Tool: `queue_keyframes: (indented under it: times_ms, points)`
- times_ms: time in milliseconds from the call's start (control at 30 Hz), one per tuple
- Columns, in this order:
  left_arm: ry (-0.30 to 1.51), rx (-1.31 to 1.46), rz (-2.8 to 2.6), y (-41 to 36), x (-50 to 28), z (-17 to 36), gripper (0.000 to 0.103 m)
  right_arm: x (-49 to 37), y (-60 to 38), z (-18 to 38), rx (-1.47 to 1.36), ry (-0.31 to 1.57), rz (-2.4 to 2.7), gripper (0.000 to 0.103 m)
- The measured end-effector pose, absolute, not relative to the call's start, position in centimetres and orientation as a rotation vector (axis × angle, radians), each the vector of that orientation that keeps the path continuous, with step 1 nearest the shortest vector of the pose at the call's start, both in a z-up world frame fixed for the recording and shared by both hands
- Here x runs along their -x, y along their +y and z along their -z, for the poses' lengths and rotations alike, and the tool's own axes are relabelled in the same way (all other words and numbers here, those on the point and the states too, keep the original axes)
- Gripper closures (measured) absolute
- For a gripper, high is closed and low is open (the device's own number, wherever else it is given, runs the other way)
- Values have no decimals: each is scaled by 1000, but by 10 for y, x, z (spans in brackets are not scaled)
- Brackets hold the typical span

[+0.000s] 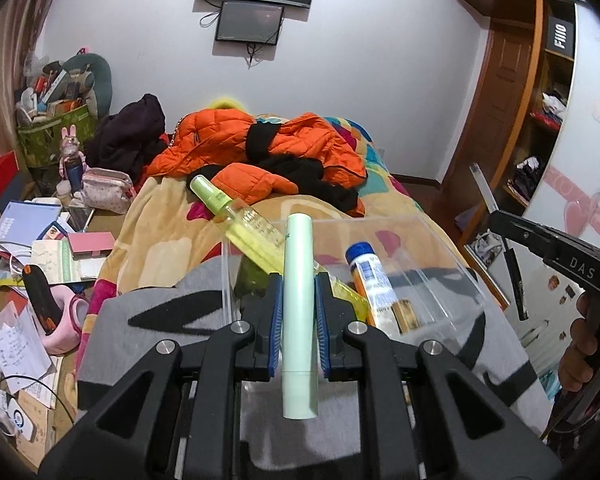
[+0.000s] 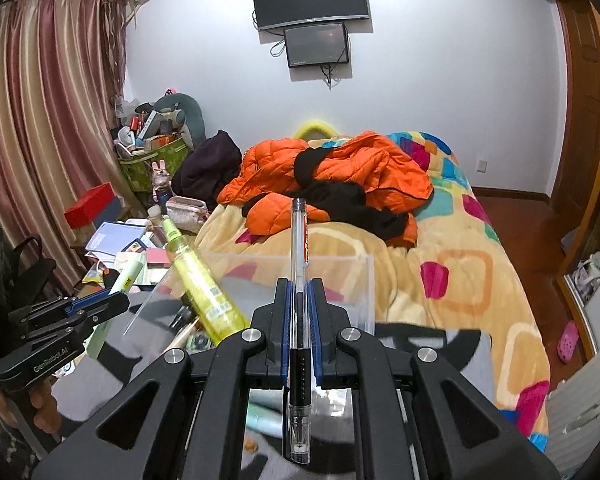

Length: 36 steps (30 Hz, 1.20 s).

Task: Organize objects
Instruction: 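Carry the ballpoint pen and highlighter into the clear box and release both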

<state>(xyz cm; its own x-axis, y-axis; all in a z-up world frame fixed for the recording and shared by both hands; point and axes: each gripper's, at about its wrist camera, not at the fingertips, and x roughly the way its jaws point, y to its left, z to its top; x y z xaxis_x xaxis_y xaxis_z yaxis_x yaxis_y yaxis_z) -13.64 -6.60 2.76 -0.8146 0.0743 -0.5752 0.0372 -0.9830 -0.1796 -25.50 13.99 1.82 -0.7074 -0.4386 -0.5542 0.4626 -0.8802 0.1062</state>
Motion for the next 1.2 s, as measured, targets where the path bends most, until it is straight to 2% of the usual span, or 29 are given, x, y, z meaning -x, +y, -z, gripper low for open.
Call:
queue_keyframes:
  times_ms: [400,767,1200]
  points:
    - [-308,1013,-2970,-72,174,-8,88,293,107,7,-873,179,2542,95]
    - [-221,1085,-2987,-67,195,15,88,306,83,43,-957,335,2523,95]
    - [-190,1125,-2945,-61,201,28,88,308,68,65,-1011,391,2452,95]
